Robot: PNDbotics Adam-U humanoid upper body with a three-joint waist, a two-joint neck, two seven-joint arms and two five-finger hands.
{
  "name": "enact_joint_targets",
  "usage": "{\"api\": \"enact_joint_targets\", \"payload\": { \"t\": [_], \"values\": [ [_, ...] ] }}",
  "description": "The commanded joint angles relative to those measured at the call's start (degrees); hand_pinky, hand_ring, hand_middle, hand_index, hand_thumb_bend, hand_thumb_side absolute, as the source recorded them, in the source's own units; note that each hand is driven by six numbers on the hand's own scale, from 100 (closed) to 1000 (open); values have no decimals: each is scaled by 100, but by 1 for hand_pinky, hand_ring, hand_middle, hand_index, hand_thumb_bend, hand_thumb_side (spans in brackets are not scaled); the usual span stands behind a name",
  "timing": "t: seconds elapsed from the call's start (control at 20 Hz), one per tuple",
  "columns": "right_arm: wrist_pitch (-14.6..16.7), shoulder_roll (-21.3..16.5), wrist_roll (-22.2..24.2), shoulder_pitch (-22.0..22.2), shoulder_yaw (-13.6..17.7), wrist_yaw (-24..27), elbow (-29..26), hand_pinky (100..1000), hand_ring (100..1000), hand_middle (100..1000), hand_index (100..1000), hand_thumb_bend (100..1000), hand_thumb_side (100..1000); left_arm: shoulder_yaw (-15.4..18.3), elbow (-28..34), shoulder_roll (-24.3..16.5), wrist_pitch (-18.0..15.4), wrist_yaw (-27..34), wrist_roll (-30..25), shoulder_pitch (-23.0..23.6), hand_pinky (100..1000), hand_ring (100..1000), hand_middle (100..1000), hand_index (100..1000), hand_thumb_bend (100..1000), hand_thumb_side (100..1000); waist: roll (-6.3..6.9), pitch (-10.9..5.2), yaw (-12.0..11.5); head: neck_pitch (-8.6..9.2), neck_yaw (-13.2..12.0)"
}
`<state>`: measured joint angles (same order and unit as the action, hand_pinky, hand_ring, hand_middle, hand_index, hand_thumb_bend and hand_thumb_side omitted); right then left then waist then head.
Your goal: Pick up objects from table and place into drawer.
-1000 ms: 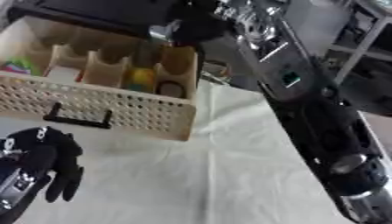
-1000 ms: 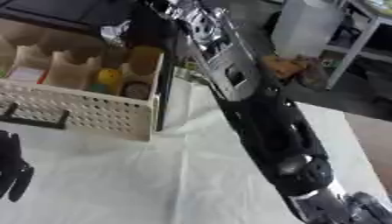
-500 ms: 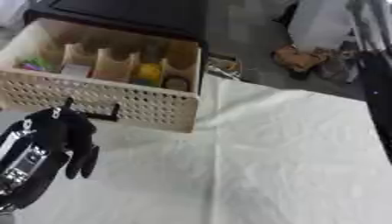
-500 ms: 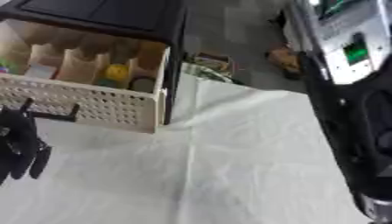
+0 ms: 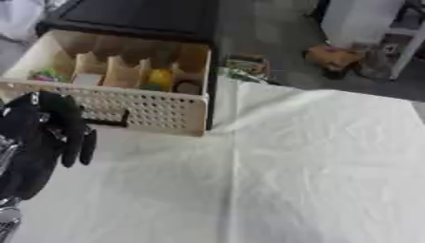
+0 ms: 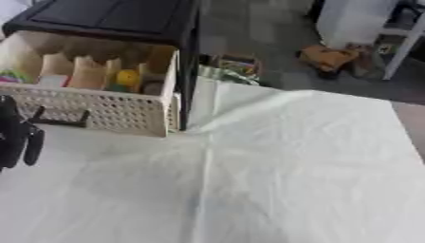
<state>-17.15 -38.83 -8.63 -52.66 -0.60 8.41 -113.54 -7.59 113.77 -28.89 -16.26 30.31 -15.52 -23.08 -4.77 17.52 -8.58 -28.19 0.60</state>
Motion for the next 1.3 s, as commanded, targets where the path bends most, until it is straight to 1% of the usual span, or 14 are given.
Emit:
{"api": "enact_joint_targets", "payload": {
  "t": [0.05,0.1,0.2,0.4,0.55,0.65,0.7,0.8,0.9,1.0,1.05,1.1,1.2,1.3],
  "values": [
    [290,-343,-392,276,209,125,-105,750,658,295,733,413,576,119,82,-365,-470,12,-39,42,255,210,382,646,100,594,72,-148,52,-87,-120],
    [374,-380,-495,419,250,141,-105,750,659,298,732,409,580,140,82,-444,-634,-34,-71,81,255,207,382,646,100,574,91,-153,74,-99,-141],
    [521,-438,-668,674,329,157,-105,750,660,301,731,409,587,203,82,-626,-1028,-202,-129,174,232,177,360,641,100,500,123,-156,111,-117,-166],
    [767,-524,-892,1124,457,126,-105,748,657,299,725,409,591,391,82,-1169,-2193,-966,-173,391,155,106,295,603,100,318,181,-147,153,-128,-181],
    [903,-568,-996,1419,531,92,-105,748,655,297,722,414,598,488,82,-1629,-2964,-1741,-58,559,146,100,287,609,100,248,234,-136,194,-126,-206],
    [968,-581,-1055,1579,581,69,-105,748,655,295,723,417,601,478,82,-1899,-3253,-2314,-26,696,136,100,284,615,100,251,262,-126,220,-121,-245],
    [992,-580,-1072,1637,599,59,-105,749,655,294,723,420,603,462,82,-2010,-3304,-2621,-17,762,135,100,286,618,100,279,272,-121,232,-117,-264],
    [1031,-555,-1045,1727,618,109,-105,752,655,292,725,423,608,339,82,-2234,-3224,-3284,-107,923,152,114,300,630,100,349,291,-107,262,-109,-296],
    [1067,-532,-989,1794,651,198,-105,754,655,294,727,425,610,240,82,-2415,-3128,-3867,-38,1026,170,136,315,649,105,408,309,-95,284,-98,-316],
    [1119,-511,-956,1846,682,259,-105,755,656,296,727,424,612,79,82,-2566,-3024,-4378,10,1137,180,149,326,655,105,408,329,-79,311,-97,-343],
    [1150,-501,-957,1870,693,282,-105,757,657,301,727,419,614,21,82,-2630,-2980,-4579,63,1166,202,178,348,678,105,408,342,-70,322,-100,-358],
    [1192,-493,-966,1890,699,300,-105,757,657,302,727,418,614,-22,82,-2681,-2955,-4764,144,1182,205,182,351,680,105,408,352,-63,331,-100,-373],
    [1325,-466,-1012,1930,711,319,-105,759,664,323,729,391,615,-122,82,-2779,-2945,-5155,195,1193,237,267,413,721,105,408,377,-44,358,-96,-424],
    [1507,-432,-1119,1987,722,283,-105,759,668,331,733,384,618,-244,82,-2833,-2925,-5478,142,1185,251,316,449,738,105,408,400,-25,389,-91,-481]
  ]
}}
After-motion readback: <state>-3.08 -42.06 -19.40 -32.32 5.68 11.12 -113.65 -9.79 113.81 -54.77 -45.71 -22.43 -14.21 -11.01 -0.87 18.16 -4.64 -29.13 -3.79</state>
